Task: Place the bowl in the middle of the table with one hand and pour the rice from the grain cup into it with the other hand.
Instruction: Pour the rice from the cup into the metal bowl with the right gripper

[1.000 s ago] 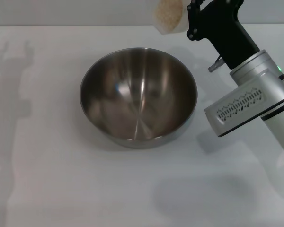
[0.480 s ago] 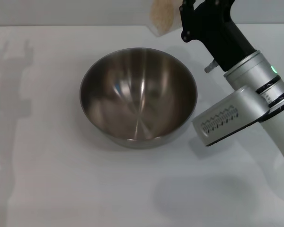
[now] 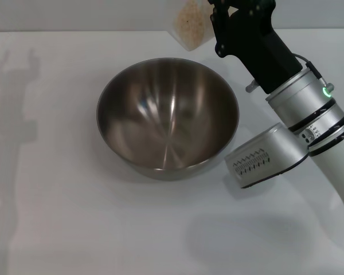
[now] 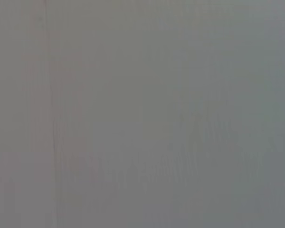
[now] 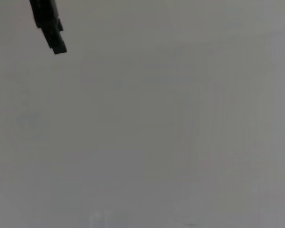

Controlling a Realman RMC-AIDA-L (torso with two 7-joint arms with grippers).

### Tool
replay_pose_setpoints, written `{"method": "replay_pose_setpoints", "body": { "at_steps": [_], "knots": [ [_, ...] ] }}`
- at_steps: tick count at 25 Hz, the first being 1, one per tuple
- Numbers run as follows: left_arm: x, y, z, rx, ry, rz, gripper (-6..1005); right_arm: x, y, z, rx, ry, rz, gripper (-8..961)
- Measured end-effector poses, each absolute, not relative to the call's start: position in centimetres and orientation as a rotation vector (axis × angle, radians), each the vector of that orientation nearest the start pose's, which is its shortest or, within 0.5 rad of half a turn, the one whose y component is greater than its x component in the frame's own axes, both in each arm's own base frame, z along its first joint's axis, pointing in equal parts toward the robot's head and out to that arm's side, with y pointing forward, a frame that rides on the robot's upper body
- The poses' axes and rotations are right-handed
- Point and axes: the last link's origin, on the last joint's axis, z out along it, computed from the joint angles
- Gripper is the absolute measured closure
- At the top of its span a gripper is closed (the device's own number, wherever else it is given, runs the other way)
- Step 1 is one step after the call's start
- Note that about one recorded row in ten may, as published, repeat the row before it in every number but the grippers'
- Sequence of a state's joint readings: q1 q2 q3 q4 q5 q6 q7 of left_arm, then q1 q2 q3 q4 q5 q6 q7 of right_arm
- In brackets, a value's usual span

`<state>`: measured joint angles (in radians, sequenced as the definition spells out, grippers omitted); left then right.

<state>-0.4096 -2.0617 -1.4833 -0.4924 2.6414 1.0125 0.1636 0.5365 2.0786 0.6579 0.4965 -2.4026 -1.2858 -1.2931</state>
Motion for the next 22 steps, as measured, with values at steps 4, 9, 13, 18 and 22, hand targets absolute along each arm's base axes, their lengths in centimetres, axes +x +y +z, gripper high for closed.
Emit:
{"method": "replay_pose_setpoints", "body": {
  "at_steps": [4, 9, 13, 18, 22],
  "knots": [
    [-29.3, 38.2, 5.9, -1.325, -0.311, -0.638, 428, 17.2, 33.5, -6.3, -1.406, -0.963, 0.181, 949],
    [-29.2, 38.2, 5.9, -1.321, -0.306, -0.643, 428, 17.2, 33.3, -6.3, -1.360, -1.026, 0.123, 948],
    [-29.2, 38.2, 6.0, -1.319, -0.304, -0.646, 428, 17.0, 32.9, -5.9, -1.299, -1.059, 0.108, 948],
    [-29.2, 38.2, 6.0, -1.318, -0.303, -0.647, 428, 16.7, 32.5, -6.1, -1.266, -1.120, 0.101, 948],
    [-29.2, 38.2, 6.0, -1.317, -0.303, -0.648, 429, 16.8, 32.3, -6.3, -1.266, -1.136, 0.096, 948]
  ]
}}
